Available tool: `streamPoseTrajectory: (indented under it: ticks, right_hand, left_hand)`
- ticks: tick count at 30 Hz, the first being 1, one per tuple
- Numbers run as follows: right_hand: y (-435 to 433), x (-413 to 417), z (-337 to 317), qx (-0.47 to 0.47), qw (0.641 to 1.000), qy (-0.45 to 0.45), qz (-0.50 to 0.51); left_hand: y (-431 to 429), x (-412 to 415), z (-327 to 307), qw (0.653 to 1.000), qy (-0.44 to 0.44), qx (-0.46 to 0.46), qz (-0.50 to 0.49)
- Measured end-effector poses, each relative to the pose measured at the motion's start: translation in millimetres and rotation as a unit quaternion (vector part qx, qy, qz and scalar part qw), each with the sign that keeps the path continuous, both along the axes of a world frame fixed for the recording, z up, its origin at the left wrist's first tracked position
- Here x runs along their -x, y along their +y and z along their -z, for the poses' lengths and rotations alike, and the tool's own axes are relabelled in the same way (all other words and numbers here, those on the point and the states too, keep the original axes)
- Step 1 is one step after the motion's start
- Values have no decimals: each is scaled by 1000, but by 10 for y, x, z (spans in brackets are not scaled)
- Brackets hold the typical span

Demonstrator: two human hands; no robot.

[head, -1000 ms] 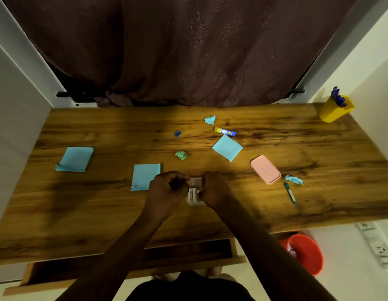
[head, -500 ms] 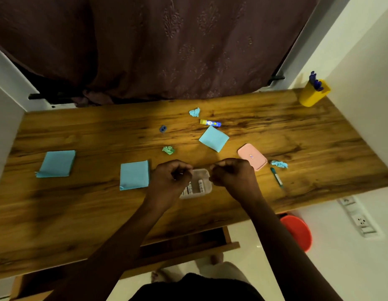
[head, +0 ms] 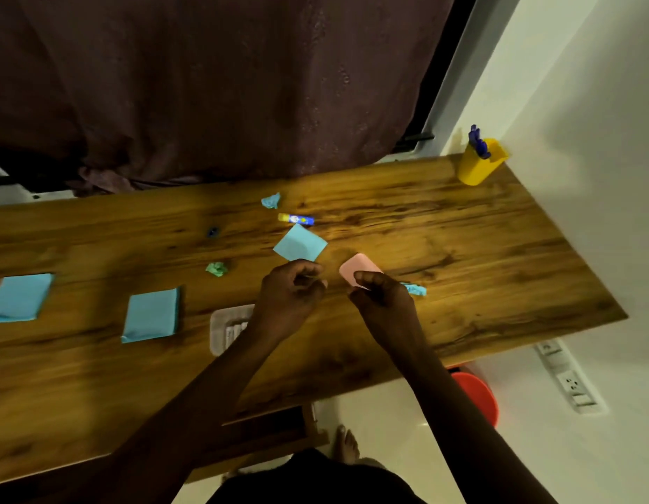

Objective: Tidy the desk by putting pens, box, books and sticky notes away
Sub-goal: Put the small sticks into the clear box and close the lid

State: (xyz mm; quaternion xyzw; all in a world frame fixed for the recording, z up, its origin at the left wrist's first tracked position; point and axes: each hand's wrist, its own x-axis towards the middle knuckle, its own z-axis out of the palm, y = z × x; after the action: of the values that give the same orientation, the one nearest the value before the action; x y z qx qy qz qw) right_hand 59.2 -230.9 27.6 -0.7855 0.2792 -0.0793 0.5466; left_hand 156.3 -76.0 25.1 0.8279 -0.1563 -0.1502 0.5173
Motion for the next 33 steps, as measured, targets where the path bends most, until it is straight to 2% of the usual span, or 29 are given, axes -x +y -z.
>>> streamPoseTrajectory:
  ticks: [5, 9, 11, 16, 24, 26, 30, 33]
  right_hand:
    - [-323, 113, 169, -36, 998, 54, 25]
    - [-458, 157, 355, -187, 978, 65, 67]
    - [-493, 144, 417, -233, 968, 69, 60]
    - [-528, 130, 457, -267, 961, 69, 39]
    - [-524, 70, 488, -268, 960, 66, 45]
    - [-532, 77, 461, -281, 956, 73, 46]
    - [-435, 25, 345, -233, 970, 56, 25]
    - [-301, -59, 257, -274, 961, 29, 35]
  left_hand:
    - [-557, -101, 171, 994, 10, -98, 48]
    - [-956, -198, 371, 982, 27, -170, 81]
    - [-1089, -239, 492, 976, 51, -190, 91]
    - [-1286, -249, 640, 966, 85, -219, 104]
    - [-1253, -328, 689, 972, 57, -218, 64]
    - [-1171, -390, 594, 975, 35, -214, 48]
    - [-874, -481, 309, 982, -38, -184, 8]
    - [-569, -480, 80, 988, -63, -138, -36]
